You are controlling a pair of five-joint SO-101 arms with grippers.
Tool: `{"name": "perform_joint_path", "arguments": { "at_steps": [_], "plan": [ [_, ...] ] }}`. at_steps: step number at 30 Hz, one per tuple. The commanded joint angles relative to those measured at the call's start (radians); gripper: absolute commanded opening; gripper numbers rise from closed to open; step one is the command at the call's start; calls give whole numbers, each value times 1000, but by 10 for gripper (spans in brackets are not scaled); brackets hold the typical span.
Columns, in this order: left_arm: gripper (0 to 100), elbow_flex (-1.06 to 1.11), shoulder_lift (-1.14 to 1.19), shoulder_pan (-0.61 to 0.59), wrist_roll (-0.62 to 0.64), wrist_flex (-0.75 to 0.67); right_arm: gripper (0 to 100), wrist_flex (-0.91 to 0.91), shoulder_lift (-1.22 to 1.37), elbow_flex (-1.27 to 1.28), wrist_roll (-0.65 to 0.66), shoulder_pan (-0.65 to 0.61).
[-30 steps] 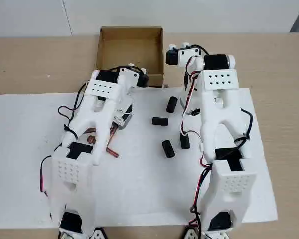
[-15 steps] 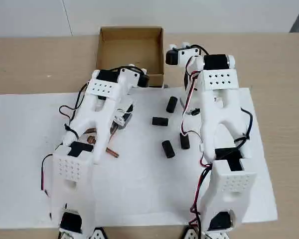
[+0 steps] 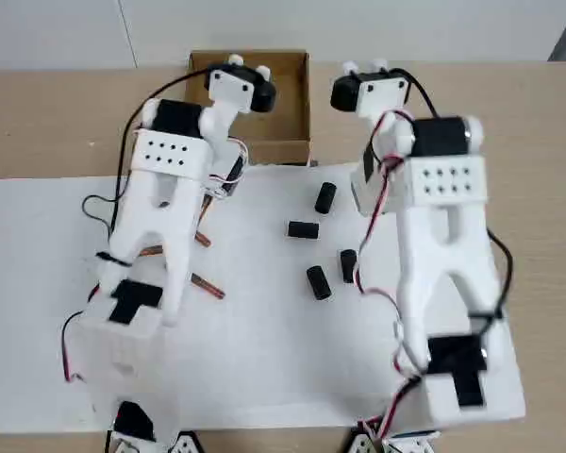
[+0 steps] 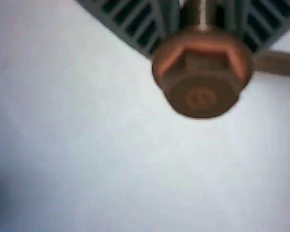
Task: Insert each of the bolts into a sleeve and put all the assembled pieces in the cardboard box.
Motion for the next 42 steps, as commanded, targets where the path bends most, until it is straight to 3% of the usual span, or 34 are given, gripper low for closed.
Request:
{"name": "perform_joint_path", "arguments": {
  "at_steps": [1, 12, 16, 27, 33, 42],
  "plan": [
    [5, 64, -161, -12, 78, 18, 2, 13, -208, 89, -12, 2],
    [5, 387, -623, 86, 87, 5, 2, -19, -662, 451, -15, 4],
    [5, 553, -752, 103, 103, -112, 2, -117, -745, 592, -77, 4],
    [5, 974, -1079, 98, 356, -470, 2, -404, -941, 919, -388, -4],
    [5, 1181, -1220, 97, 552, -651, 2, -567, -1029, 1100, -417, -41],
    [5, 1428, -1413, 98, 720, -878, 2, -763, -1198, 1339, -413, -295]
  ]
}}
